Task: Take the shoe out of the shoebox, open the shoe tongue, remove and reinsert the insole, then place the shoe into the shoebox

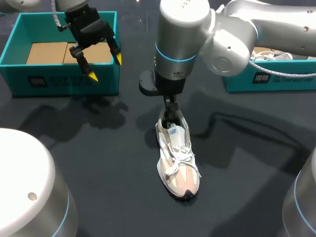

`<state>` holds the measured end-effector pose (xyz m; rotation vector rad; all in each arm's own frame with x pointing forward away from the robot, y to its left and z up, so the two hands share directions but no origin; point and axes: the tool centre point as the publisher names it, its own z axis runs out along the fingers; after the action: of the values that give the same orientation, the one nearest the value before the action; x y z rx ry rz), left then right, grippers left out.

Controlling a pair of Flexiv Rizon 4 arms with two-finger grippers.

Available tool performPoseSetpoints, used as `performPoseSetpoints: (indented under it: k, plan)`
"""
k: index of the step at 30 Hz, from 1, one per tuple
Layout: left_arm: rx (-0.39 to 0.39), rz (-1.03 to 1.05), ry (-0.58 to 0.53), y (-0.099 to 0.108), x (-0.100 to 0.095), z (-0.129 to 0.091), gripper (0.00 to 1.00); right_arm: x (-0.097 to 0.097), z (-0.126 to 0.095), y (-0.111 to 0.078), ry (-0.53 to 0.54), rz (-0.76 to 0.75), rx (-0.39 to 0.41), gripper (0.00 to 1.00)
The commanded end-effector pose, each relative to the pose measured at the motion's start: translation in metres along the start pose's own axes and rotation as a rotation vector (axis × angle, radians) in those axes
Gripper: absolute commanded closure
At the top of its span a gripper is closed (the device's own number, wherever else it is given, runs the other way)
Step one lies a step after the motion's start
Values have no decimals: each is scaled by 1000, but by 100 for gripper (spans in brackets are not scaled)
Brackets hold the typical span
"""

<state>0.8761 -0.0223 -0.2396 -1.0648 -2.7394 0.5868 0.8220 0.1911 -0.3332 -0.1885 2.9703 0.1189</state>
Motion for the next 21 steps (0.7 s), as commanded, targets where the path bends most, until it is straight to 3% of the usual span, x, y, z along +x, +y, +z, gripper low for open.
performPoseSetpoints:
  k: [1, 11, 17, 20, 21]
  plan:
    - [-3, 1, 0, 0, 1, 0, 0, -4, 18, 1, 16, -2, 0, 0]
    - [-3, 1, 0, 0, 1, 0, 0, -2, 39, -6, 51, 7, 14, 0]
    - [-3, 1, 0, 0, 1, 0, 0, -2, 47, -10, 66, 8, 17, 18]
    - [-3, 1, 0, 0, 1, 0, 0, -2, 49, -11, 70, 10, 16, 50]
    - [-3, 1, 0, 0, 1, 0, 0, -1, 50, -12, 73, 11, 17, 57]
